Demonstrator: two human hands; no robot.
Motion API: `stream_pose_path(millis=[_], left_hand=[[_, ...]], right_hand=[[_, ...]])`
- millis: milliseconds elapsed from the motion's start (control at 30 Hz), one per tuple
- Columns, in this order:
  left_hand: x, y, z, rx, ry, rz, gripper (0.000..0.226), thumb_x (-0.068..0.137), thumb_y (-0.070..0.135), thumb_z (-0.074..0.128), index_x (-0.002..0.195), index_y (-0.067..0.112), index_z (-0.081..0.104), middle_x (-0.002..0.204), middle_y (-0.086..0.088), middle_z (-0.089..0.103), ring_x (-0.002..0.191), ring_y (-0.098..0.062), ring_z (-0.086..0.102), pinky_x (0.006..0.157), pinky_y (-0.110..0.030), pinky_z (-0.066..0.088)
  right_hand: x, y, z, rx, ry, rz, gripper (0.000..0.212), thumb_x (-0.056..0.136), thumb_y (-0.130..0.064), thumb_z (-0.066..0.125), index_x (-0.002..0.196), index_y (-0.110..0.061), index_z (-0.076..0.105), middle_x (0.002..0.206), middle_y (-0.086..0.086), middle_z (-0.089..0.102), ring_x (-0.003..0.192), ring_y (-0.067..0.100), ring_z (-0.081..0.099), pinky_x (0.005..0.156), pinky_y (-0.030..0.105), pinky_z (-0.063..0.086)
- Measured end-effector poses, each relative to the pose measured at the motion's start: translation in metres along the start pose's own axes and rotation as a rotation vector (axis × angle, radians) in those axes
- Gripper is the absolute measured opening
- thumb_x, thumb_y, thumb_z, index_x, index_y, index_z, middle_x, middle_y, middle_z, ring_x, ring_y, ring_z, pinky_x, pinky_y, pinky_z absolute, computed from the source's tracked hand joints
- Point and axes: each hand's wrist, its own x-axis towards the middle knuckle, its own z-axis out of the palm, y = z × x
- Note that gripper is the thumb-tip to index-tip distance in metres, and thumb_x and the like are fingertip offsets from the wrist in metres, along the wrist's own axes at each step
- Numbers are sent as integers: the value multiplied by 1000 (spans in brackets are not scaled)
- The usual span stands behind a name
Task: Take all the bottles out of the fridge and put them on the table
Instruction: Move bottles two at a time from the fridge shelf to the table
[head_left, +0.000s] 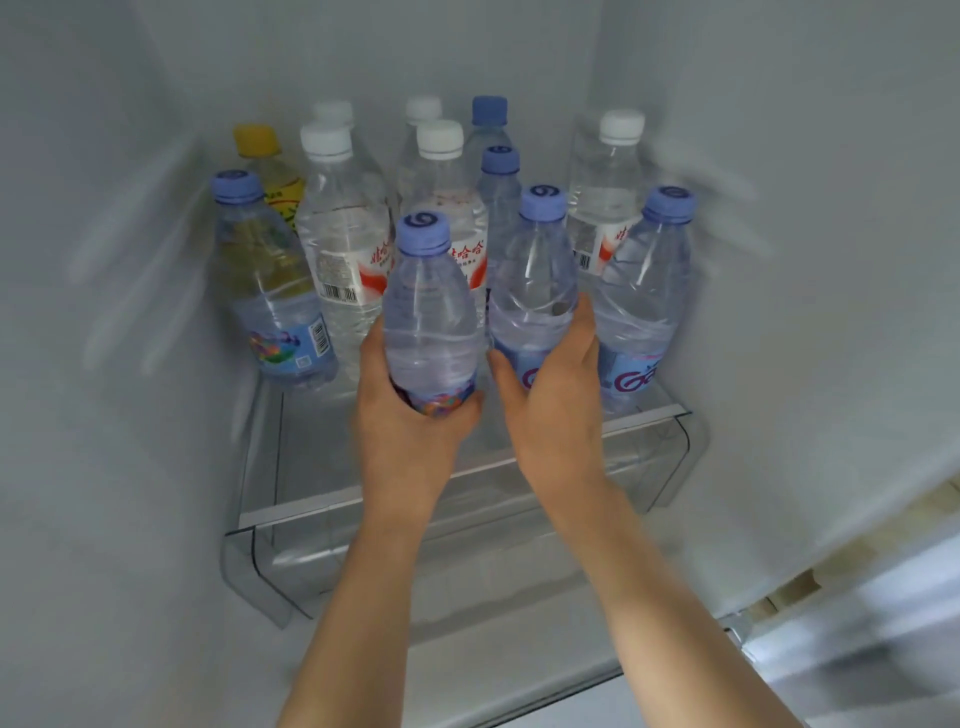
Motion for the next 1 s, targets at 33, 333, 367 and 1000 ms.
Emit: stream_pose_path(millis=[33,333,367,1000], left_hand=[[0,0,-1,10,10,-1,87,59,7,89,134,16,46,118,12,63,106,4,61,86,-17,51],[-7,1,1,139,152,-64,77,54,22,91,122,24,55,105,13,68,93,0,66,81,-23,55],[-8,2,1,156,172,-61,77,53,22,92,122,21,57,104,10,69,92,-4,67,81,-27,55],[-108,54,-61,130,152,-7,66,52,27,93,109,22,60,88,17,68,75,0,66,65,-16,52]], right_hand=[[2,0,3,30,-4,7,88,84,-19,73,147,5,18,152,19,31,143,28,29,118,30,25],[2,5,10,255,60,53,82,74,-11,81,141,-3,34,136,11,52,126,20,51,105,27,42],[0,4,8,272,43,63,81,73,-11,82,139,-4,36,133,9,55,122,18,54,101,26,44],[-109,-35,-98,483,-3,115,76,66,-19,87,131,-15,47,109,-10,69,100,6,67,88,32,55]])
